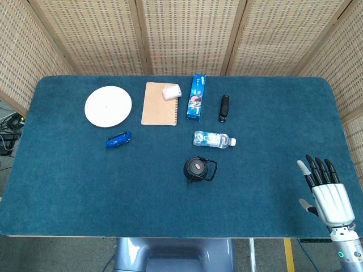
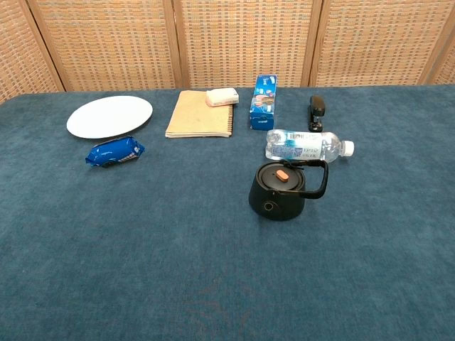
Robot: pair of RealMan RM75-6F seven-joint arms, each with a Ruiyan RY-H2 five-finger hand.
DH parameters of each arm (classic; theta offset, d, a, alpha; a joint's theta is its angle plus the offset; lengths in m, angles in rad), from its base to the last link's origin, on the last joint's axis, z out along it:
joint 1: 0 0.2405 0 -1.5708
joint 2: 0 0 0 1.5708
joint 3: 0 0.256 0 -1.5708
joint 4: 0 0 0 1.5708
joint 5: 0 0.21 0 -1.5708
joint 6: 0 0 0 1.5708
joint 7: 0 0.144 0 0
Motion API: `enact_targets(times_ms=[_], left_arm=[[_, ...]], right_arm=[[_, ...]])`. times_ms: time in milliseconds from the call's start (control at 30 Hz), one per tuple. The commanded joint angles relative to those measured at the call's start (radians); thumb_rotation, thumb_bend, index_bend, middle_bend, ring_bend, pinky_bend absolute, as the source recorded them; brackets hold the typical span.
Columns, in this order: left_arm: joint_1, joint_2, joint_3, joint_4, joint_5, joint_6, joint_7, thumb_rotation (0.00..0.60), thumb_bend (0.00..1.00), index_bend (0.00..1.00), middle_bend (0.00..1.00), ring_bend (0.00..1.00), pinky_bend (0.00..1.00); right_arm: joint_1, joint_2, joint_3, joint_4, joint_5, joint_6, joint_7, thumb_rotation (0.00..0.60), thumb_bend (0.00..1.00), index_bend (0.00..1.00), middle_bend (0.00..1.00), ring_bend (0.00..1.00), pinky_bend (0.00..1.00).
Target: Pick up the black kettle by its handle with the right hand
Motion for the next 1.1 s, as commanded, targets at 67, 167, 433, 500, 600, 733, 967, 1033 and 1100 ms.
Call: enact_targets(times_ms=[67,167,433,500,600,733,967,1033,1100], left_arm=[[0.000,0.001,0.001,0.002,-0.001,-0.003,-0.005,0.600,0.00,0.00,0.00,0.00,0.00],[0.000,0.002,0.001,0.002,-0.002,-0.004,-0.007,0.600,0.00,0.00,0.00,0.00,0.00],[-0.014,-0.007,-0.005,-0.005,-0.022,-0.022,0.025,0.600,0.00,0.00,0.00,0.00,0.00],[-0.021,-0.009,-0.009,-0.009,-0.034,-0.032,0.041,0.600,0.00,0.00,0.00,0.00,0.00],[-0.030,-0.013,-0.014,-0.013,-0.053,-0.044,0.060,0.600,0.00,0.00,0.00,0.00,0.00],[-0.043,-0.018,-0.021,-0.008,-0.080,-0.066,0.070,0.600,0.00,0.00,0.00,0.00,0.00],[-0.049,-0.021,-0.026,-0.002,-0.100,-0.080,0.069,0.600,0.00,0.00,0.00,0.00,0.00],[-0.049,-0.021,-0.026,-0.001,-0.101,-0.080,0.068,0.600,0.00,0.00,0.00,0.00,0.00],[-0.050,-0.022,-0.026,0.000,-0.102,-0.081,0.068,0.600,0.00,0.00,0.00,0.00,0.00]], right_arm=[[0.000,0.000,0.000,0.006,-0.019,0.001,0.012,0.600,0.00,0.00,0.00,0.00,0.00],[0.012,-0.004,-0.007,0.020,-0.056,0.000,0.057,0.600,0.00,0.00,0.00,0.00,0.00],[0.247,0.049,-0.030,0.027,-0.308,-0.165,0.281,0.600,0.00,0.08,0.05,0.01,0.00],[0.333,0.057,-0.026,0.012,-0.336,-0.251,0.366,0.600,0.00,0.15,0.13,0.05,0.00],[0.426,0.060,-0.011,-0.011,-0.346,-0.355,0.395,0.600,0.00,0.22,0.20,0.12,0.00],[0.518,0.026,0.017,-0.014,-0.339,-0.476,0.337,0.600,0.00,0.29,0.26,0.18,0.00],[0.595,-0.049,0.024,0.029,-0.312,-0.583,0.272,0.600,0.00,0.35,0.33,0.25,0.00],[0.610,-0.074,0.019,0.054,-0.310,-0.599,0.260,0.600,0.00,0.36,0.35,0.26,0.00],[0.620,-0.092,0.015,0.074,-0.302,-0.608,0.253,0.600,0.00,0.36,0.35,0.26,0.00]])
